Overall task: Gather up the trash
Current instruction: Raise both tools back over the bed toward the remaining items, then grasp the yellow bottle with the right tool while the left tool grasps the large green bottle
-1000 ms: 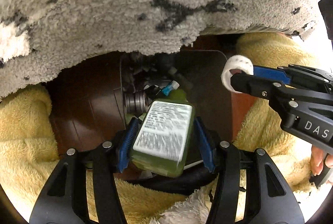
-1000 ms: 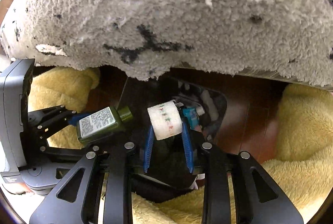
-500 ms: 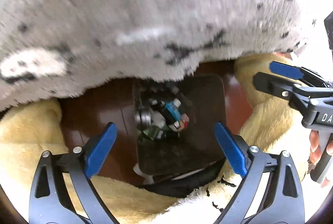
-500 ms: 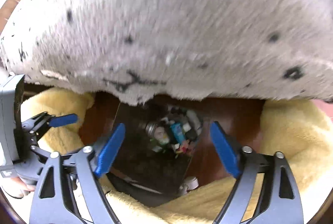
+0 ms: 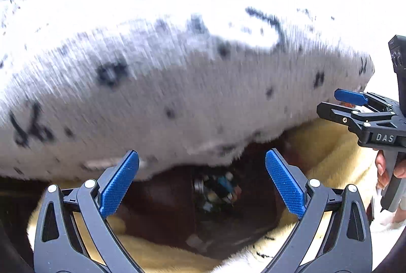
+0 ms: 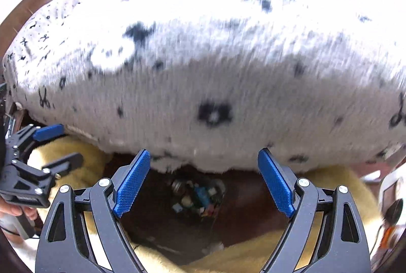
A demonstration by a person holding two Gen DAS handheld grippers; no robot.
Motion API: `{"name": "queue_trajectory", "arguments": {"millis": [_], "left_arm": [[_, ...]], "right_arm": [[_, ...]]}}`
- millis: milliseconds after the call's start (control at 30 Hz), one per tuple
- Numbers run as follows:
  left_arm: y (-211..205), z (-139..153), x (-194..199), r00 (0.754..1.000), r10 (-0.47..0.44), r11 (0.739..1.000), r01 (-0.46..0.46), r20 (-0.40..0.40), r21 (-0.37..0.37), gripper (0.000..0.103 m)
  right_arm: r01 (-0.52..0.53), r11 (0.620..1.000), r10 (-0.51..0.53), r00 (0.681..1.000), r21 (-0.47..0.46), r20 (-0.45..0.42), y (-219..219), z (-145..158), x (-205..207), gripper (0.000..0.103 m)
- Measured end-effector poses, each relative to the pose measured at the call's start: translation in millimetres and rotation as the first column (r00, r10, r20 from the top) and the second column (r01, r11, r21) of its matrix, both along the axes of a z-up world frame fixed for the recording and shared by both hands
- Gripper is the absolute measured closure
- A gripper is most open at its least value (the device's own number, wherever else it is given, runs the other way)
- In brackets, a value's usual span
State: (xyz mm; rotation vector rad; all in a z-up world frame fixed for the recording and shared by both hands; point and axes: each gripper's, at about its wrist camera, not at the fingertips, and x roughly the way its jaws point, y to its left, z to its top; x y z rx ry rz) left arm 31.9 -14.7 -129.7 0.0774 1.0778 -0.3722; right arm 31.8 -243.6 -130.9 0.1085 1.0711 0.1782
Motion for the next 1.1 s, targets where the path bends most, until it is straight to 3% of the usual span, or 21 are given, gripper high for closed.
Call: {"name": "queue_trajectory", "arguments": {"millis": [200,467,767,1100], "left_arm": [[12.4,26.3,30.4,0.997,0.027,0.999,-0.029,0.078,0.020,0.008],[18.4,41.5,90.2,0.990,0.064,0.998,-0.067,0.128,0.019,0.008],[5.8,53.6,163.3,0.984,0.045,0.998,-0.052,0.174,0.033,0.008],[-9.3,46.5,248.7,0.979,0.069,0.994,-0.084,0.190,0.071,0.008]], "right_arm": [[0.025,0.999,-0.021,0.994,-0.041,0.103,-10.2,32.4,31.7,0.016],[0.017,0.997,-0.003,0.986,-0.082,0.164,-6.0,53.8,92.3,0.016],[0.012,0.993,0.012,0.979,-0.113,0.204,-0.1,59.0,165.1,0.016],[0.002,0.991,0.029,0.974,-0.134,0.226,4.5,56.4,237.0,0.016]]}}
